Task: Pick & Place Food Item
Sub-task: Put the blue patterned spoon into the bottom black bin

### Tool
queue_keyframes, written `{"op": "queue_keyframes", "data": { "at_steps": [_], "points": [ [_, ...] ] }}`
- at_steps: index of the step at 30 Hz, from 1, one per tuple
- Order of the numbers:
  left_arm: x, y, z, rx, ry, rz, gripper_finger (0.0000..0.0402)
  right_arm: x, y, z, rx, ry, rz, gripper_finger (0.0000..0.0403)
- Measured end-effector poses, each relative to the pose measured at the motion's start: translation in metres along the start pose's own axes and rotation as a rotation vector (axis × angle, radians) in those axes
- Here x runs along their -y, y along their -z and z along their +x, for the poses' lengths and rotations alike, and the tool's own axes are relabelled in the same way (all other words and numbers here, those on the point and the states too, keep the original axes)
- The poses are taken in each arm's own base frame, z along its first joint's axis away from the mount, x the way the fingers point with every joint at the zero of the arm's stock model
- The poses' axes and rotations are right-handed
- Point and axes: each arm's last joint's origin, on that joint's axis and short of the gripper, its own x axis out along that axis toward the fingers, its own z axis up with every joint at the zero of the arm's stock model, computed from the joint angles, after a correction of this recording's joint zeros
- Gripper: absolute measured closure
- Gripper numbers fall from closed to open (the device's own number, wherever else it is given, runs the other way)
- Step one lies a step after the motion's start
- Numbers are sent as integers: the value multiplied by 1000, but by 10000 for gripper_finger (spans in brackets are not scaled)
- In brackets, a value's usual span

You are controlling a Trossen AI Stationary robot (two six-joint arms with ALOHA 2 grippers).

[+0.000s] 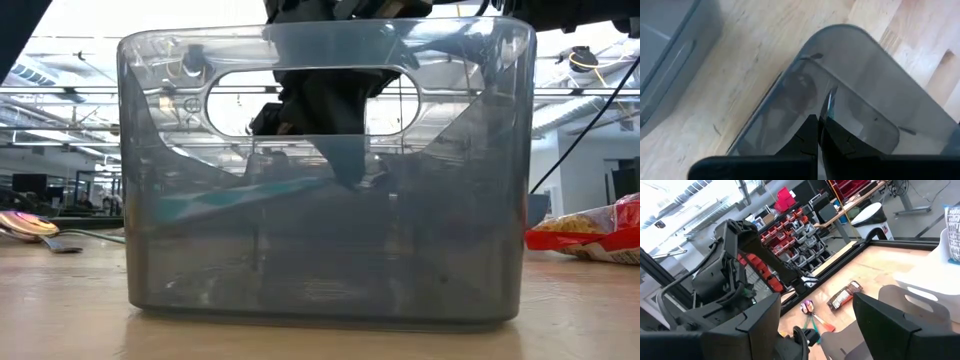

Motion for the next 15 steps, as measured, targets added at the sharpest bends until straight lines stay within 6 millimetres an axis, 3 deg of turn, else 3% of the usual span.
{"op": "queue_keyframes", "data": {
  "at_steps": [15],
  "points": [
    [-11,-7,10,-35,-11,-20,386,0,0,0,-1,3,-3,161]
  ]
}}
